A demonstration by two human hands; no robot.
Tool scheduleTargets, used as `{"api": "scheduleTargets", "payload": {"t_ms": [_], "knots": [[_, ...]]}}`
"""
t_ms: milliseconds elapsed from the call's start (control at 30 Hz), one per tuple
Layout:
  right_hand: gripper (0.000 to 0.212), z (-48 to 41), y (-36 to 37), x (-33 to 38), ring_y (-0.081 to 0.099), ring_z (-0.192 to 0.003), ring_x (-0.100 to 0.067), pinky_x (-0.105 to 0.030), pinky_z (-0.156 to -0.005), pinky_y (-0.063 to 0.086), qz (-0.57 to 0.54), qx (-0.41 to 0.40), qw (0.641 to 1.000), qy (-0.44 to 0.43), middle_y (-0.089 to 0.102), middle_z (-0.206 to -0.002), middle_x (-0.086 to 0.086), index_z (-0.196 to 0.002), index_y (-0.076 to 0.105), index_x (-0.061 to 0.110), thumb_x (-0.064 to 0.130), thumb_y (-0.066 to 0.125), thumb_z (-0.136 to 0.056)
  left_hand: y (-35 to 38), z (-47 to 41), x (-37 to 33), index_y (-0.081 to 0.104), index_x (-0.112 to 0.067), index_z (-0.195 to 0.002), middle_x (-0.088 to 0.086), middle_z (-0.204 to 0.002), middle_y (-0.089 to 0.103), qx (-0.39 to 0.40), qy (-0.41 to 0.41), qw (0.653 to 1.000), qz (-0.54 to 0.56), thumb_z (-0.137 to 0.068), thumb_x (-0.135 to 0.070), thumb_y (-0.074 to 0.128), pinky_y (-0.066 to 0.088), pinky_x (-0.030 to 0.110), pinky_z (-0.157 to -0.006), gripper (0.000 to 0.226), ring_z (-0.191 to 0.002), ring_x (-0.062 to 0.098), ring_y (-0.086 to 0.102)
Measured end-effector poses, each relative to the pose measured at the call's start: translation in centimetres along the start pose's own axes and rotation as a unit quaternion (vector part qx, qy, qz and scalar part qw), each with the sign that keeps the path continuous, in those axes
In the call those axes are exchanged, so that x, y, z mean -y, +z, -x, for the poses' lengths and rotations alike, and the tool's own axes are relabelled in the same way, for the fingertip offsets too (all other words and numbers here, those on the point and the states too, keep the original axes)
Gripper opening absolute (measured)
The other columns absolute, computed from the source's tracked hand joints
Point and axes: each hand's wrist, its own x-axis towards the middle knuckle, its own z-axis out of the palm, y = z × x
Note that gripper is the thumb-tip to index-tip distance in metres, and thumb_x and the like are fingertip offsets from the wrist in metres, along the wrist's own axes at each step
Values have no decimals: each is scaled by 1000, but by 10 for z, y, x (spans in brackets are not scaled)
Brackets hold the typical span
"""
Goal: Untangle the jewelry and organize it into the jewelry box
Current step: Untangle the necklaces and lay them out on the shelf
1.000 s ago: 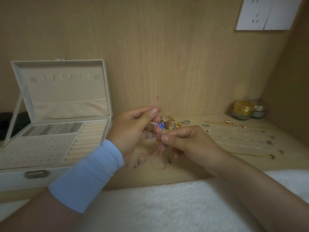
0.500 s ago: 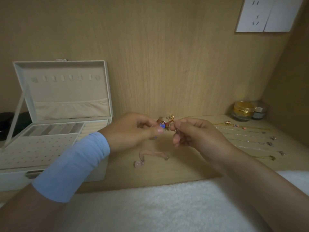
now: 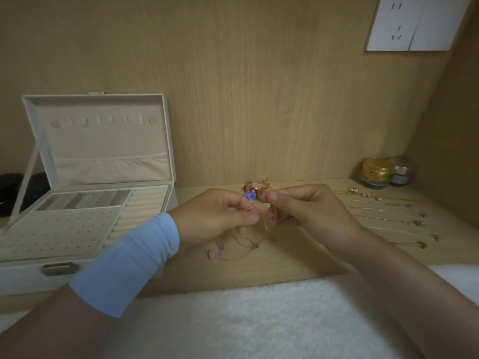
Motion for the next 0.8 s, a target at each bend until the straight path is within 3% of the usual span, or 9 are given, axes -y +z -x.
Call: {"api": "scheduleTargets", "payload": {"t_ms": [67,133,200,300,400,500,567,667,800], "knots": [[14,-1,-2,-3,57,-66,-17,-29,-68,50,62,-15,998,-15,65,-68,-16,-86,82,13,19,70,-91,-14,0,-1,73,-22,-79,-15,-68,64,-36,-15,990,-134,-88,-32,67,42,16,-66,15,-64,-1,57],[17,-2,-5,-7,48,-62,-12,-24,-62,41,117,-20,993,-20,57,-62,-9,-84,81,12,23,70,-92,-32,3,-1,72,-26,-79,-15,-75,63,-44,-48,949,-310,-88,-42,64,46,22,-73,20,-74,2,58],[18,-4,-8,-9,44,-60,-11,-21,-56,37,127,-27,992,-10,53,-58,-2,-83,80,11,23,69,-93,-47,7,0,67,-30,-76,-14,-83,62,-26,-106,909,-403,-91,-48,58,47,27,-80,25,-84,9,59],[19,-7,-9,-12,45,-59,-10,-20,-55,38,134,-31,990,2,53,-53,7,-83,79,13,21,67,-95,-50,10,1,65,-28,-82,-11,-88,61,-18,-161,880,-446,-91,-47,58,45,27,-81,22,-88,12,59],[21,-7,-8,-15,48,-61,-11,-21,-59,40,154,-11,988,19,59,-56,6,-83,78,13,23,65,-96,-42,11,-2,63,-30,-103,-8,-104,58,-27,-162,869,-467,-88,-43,63,46,27,-89,20,-99,15,57],[22,-6,-7,-16,55,-67,-13,-20,-63,44,142,8,989,39,66,-61,2,-82,77,15,24,63,-97,-29,11,-5,54,-36,-125,-6,-122,49,-72,-95,843,-525,-85,-39,65,44,34,-100,41,-117,18,49],[22,-6,-5,-16,56,-68,-16,-19,-62,44,119,14,992,49,68,-64,0,-84,76,13,23,62,-98,-9,8,-6,59,-36,-119,-8,-120,52,-110,-4,861,-496,-84,-36,65,42,35,-100,35,-117,16,48],[23,-6,-5,-15,56,-67,-19,-21,-60,46,91,20,994,52,69,-66,-2,-85,75,9,20,60,-99,23,2,-1,69,-31,-103,-14,-103,67,-99,37,951,-291,-81,-30,71,49,30,-95,22,-100,4,62],[25,-5,-6,-13,55,-61,-13,-14,-55,45,57,18,997,48,67,-64,-2,-87,73,5,17,56,-101,37,-4,19,69,-38,-111,-21,-98,65,-78,43,967,-238,-86,-35,69,49,29,-95,25,-96,0,60]]}}
